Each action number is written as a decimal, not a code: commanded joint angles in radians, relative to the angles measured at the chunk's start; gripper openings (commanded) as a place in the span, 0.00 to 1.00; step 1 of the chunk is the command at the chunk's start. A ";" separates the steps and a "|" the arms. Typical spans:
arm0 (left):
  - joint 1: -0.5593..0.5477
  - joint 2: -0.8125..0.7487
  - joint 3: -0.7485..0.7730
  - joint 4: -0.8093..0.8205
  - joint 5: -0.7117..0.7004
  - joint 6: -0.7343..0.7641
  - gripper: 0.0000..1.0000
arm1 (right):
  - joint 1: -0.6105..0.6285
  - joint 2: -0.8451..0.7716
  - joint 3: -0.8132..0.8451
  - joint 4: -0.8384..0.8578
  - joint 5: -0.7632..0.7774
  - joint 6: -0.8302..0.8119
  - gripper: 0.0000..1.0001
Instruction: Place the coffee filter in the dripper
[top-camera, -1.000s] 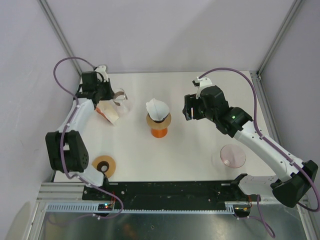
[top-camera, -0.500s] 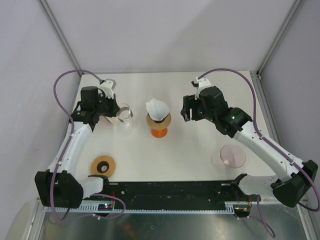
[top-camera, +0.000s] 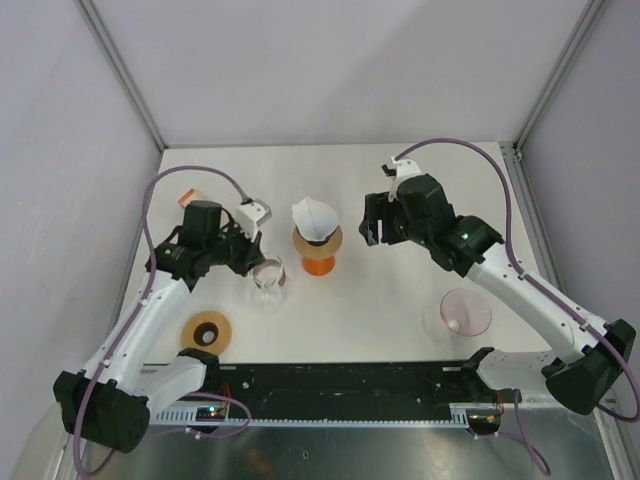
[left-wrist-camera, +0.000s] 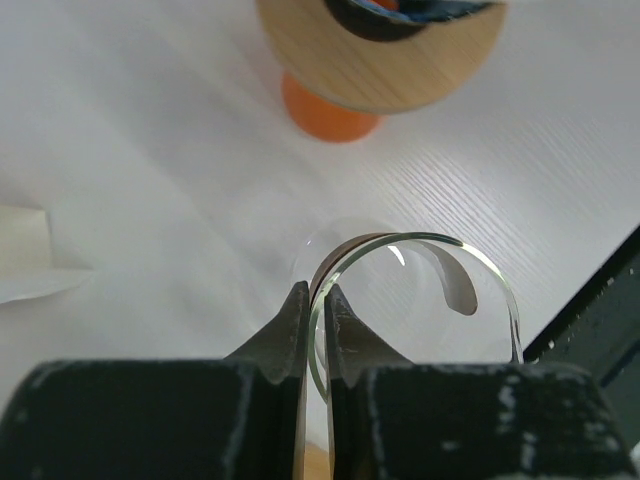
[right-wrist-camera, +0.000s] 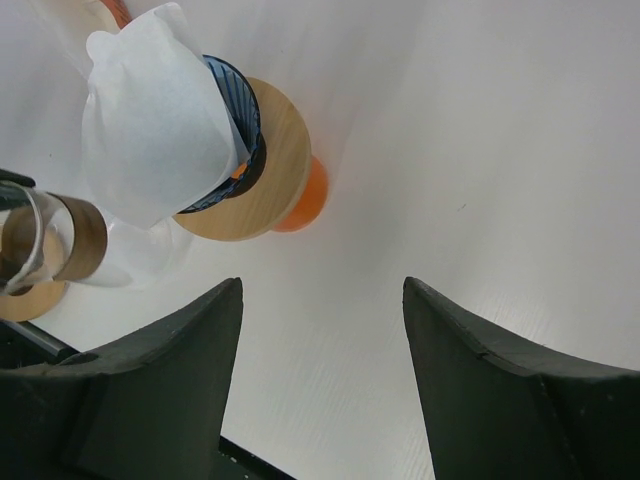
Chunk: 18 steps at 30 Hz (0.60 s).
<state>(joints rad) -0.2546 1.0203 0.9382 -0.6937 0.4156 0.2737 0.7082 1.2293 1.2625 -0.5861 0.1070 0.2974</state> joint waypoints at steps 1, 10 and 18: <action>-0.052 -0.019 -0.026 -0.010 0.064 0.063 0.00 | 0.011 -0.032 0.003 -0.003 0.009 0.030 0.70; -0.245 0.019 0.001 -0.010 0.062 0.043 0.00 | 0.017 -0.037 0.003 -0.013 0.048 0.039 0.70; -0.474 0.086 0.108 -0.009 -0.010 -0.022 0.00 | 0.010 -0.048 0.003 -0.044 0.093 0.047 0.70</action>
<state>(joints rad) -0.6586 1.0824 0.9440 -0.7296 0.4232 0.2989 0.7185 1.2205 1.2625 -0.6193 0.1497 0.3229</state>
